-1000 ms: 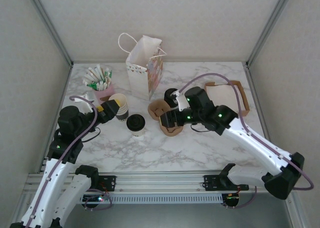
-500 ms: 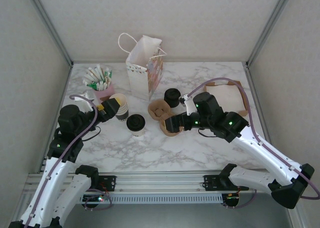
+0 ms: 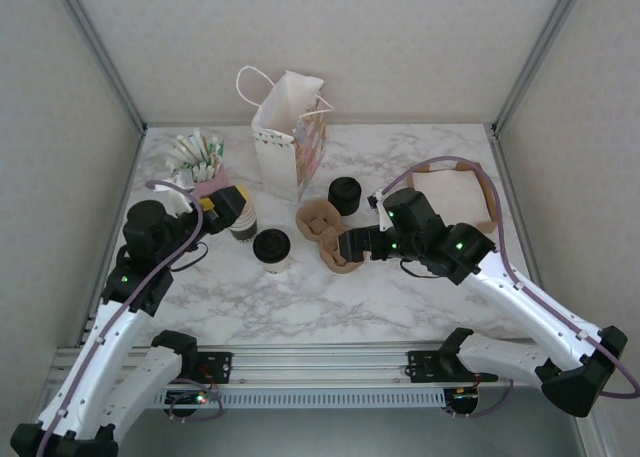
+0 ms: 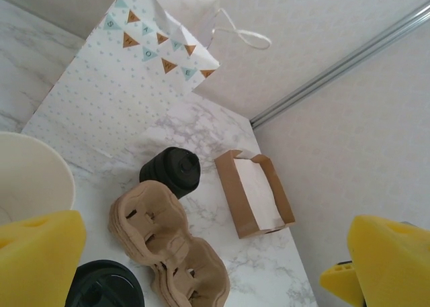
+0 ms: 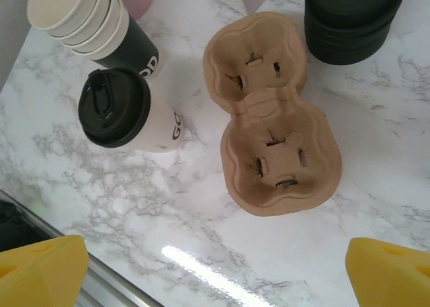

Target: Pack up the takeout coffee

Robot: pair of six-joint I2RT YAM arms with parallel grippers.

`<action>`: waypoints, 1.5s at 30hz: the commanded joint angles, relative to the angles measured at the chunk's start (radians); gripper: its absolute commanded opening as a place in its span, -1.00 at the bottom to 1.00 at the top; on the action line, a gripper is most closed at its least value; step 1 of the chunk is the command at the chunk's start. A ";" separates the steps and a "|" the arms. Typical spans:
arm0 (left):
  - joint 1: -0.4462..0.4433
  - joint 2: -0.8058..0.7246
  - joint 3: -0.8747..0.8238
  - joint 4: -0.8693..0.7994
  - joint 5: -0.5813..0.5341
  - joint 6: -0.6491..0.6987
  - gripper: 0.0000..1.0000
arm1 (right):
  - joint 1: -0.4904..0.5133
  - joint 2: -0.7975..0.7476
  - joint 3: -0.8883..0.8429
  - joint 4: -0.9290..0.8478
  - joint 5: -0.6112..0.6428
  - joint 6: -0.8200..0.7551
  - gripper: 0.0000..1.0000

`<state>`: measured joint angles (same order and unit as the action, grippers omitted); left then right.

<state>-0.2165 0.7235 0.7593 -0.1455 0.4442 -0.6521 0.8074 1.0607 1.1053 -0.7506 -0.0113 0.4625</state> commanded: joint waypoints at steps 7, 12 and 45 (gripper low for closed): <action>-0.114 0.069 0.015 0.119 -0.154 0.091 0.99 | -0.022 0.066 0.070 -0.014 0.128 0.031 0.98; -0.167 0.093 -0.014 0.184 -0.233 0.092 0.99 | -0.022 0.098 0.111 0.020 0.150 0.042 0.98; -0.027 0.842 0.968 -0.396 -0.357 0.281 0.33 | -0.083 0.315 0.497 -0.147 0.104 -0.021 0.87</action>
<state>-0.3046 1.5734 1.7462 -0.5655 -0.0151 -0.3679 0.7475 1.3228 1.5089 -0.8665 0.1440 0.4759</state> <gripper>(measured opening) 0.687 0.946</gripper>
